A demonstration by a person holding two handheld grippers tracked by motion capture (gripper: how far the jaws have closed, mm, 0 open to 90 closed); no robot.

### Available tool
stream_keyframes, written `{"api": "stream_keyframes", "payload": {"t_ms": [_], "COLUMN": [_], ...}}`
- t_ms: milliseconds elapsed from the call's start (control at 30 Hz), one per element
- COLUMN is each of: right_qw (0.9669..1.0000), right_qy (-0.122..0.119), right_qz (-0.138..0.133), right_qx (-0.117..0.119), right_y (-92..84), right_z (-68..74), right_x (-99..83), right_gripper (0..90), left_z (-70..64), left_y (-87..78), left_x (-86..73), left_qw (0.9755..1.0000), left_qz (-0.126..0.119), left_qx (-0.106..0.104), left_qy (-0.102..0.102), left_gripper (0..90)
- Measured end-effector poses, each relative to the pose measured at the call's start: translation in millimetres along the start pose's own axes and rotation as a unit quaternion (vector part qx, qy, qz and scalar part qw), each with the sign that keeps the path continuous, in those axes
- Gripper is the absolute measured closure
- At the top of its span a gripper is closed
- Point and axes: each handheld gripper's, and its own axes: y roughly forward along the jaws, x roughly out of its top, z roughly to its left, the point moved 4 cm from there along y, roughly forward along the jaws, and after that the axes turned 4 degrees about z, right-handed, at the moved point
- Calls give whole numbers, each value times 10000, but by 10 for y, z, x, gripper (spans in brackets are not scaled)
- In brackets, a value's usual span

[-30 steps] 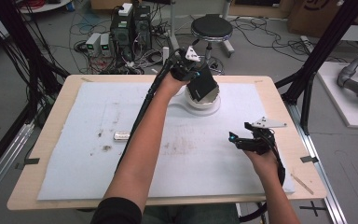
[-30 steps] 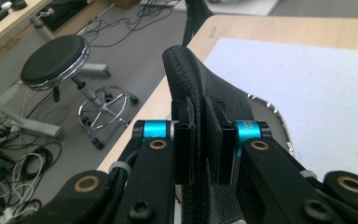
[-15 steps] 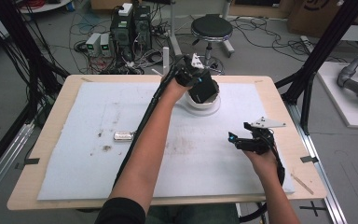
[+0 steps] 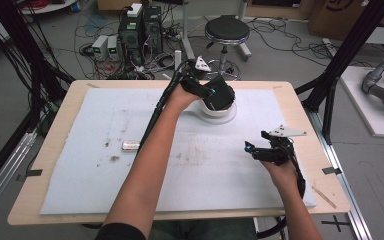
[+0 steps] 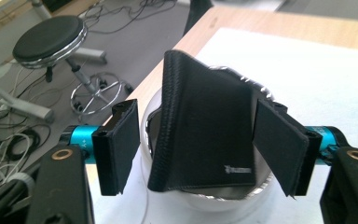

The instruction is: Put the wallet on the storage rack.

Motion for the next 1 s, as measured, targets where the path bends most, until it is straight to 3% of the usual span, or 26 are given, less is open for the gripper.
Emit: {"api": "stream_keyframes", "payload": {"t_ms": [233,400,533,633,733,900,933,1000], "right_qw": [10000,10000,10000,9999,9999,9999,9999,9999], "right_qy": [79,42,59,66,73,58,58,88], "right_qz": [-49,-35,-59,-41,-29,-58,-58,-47], "right_qx": [34,24,-20,-94,-104,-104,-104,-113], "right_y": [-19,-17,-11,-10,-10,0,0,7], "right_z": [-11,-9,-28,-51,-49,-47,-47,-55], "right_x": [3,1,3,1,0,10,10,11], "right_gripper": [201,201,201,201,201,201,201,201], "left_z": [-190,-309,-322,-306,-292,-322,-322,-365], "left_y": [-311,-605,-765,-1008,-1121,-1422,-1422,-1562], "left_x": [-6,-170,-301,-468,-557,-861,-861,-1012], "left_qw": [9992,9979,9979,9975,9973,9969,9969,9967], "left_qz": [-191,-330,-362,-545,-612,-685,-685,-679], "left_qx": [-317,-524,-527,-454,-399,-309,-309,-365], "left_qy": [143,197,91,-53,-116,-234,-234,-250], "left_gripper": [282,277,264,260,252,231,228,227]}}
